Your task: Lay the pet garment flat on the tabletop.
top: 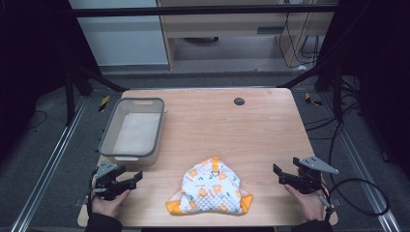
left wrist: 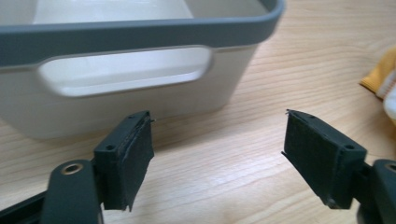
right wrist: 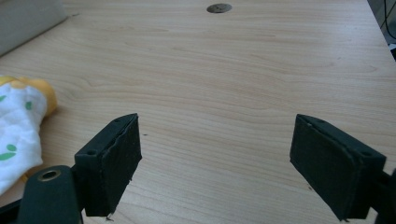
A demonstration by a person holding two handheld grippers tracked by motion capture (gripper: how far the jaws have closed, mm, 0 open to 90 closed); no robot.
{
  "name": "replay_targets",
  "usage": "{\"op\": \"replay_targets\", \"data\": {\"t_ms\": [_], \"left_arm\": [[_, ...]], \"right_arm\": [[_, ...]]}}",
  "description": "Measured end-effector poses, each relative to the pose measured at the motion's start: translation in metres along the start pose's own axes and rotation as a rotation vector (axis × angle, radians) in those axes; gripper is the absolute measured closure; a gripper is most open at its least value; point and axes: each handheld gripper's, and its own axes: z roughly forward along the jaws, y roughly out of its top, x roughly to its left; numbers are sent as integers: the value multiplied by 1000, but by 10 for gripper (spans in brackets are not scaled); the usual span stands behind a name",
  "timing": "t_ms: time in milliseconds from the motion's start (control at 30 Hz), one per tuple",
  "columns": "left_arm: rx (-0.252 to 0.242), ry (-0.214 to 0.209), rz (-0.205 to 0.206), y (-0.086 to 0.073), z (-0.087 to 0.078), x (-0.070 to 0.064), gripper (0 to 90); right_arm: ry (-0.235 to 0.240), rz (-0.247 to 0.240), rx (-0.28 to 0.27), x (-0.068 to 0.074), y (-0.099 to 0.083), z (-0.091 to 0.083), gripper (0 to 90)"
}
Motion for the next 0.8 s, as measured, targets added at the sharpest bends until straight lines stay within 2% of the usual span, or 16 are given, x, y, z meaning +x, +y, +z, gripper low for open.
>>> {"op": "replay_targets", "data": {"t_ms": [133, 233, 467, 600, 700, 800], "left_arm": [[-17, -17, 13, 2, -2, -8, 267], [-30, -22, 32, 4, -5, -16, 284], [-58, -29, 33, 8, -10, -21, 307], [-68, -42, 39, 17, -13, -22, 314], [-112, -41, 45, 30, -20, -26, 321], [-132, -55, 51, 40, -21, -29, 335]], "right_arm": [[14, -8, 0, 1, 1, -1, 197], [45, -24, 6, 4, 2, -1, 233], [64, -58, 10, 11, 8, -1, 264], [66, -62, 1, 16, 16, -1, 269], [81, -80, -9, 21, 26, -2, 274], [95, -80, -18, 24, 36, -1, 284]]}}
